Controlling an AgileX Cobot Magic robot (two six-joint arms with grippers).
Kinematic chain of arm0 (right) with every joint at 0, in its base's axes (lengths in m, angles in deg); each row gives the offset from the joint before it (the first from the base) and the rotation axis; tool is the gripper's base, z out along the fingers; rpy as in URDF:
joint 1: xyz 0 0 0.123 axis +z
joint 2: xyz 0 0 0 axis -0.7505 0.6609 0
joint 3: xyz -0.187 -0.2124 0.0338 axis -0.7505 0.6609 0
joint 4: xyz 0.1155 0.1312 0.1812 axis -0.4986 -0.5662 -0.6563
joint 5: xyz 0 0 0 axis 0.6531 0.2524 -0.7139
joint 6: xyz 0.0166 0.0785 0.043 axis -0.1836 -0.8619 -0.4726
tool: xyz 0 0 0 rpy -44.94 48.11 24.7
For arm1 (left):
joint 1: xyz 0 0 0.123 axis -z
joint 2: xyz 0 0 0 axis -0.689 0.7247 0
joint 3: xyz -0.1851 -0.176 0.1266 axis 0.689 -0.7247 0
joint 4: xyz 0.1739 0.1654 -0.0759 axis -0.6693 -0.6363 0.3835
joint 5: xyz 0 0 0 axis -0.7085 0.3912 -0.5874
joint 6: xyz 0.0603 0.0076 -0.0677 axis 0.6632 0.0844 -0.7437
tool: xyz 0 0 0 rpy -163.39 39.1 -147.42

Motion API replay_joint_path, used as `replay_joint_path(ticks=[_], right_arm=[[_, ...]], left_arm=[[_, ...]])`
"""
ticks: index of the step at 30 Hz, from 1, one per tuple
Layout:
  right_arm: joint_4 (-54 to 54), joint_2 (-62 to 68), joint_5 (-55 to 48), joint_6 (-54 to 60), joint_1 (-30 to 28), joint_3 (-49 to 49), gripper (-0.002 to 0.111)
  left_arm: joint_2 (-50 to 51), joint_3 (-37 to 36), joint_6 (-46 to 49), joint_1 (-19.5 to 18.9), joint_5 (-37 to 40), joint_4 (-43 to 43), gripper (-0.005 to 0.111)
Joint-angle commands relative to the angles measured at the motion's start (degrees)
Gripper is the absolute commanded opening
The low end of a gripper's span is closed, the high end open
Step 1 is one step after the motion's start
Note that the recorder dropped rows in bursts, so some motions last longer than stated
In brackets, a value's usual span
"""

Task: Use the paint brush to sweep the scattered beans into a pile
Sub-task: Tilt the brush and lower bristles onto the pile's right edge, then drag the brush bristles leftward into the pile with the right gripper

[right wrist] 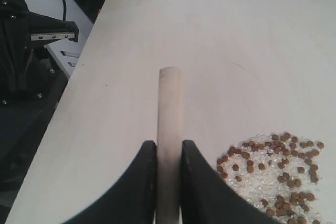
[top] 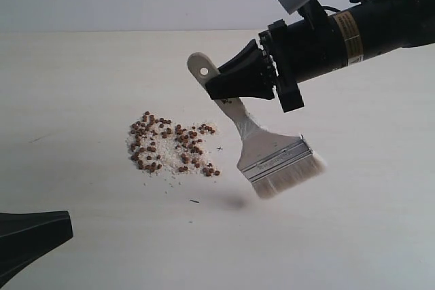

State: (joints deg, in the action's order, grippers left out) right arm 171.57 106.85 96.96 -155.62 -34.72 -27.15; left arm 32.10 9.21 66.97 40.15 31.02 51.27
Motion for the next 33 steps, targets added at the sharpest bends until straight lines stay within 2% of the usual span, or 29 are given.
replay_joint_path(ticks=[1, 8, 11, 20, 33], right_arm=[[-1.2, 0.3, 0.2, -0.2, 0.0, -0.6, 0.000], [-12.8, 5.7, 0.2, 12.0, 0.0, -0.6, 0.000], [-14.5, 10.1, 0.2, 15.2, 0.0, -2.2, 0.000], [-15.0, 17.7, 0.2, 14.8, 0.0, -8.0, 0.000], [-14.5, 16.6, 0.2, 8.8, 0.1, -10.3, 0.000]], left_arm=[[-0.3, -0.2, 0.3, -0.1, 0.5, 0.2, 0.000], [-0.3, -0.2, 0.3, -0.1, 0.5, 0.2, 0.000], [-0.3, -0.2, 0.2, -0.1, 0.5, 0.2, 0.000], [-0.3, -0.2, 0.4, -0.1, 0.5, 0.2, 0.000], [-0.3, -0.2, 0.2, -0.1, 0.5, 0.2, 0.000]])
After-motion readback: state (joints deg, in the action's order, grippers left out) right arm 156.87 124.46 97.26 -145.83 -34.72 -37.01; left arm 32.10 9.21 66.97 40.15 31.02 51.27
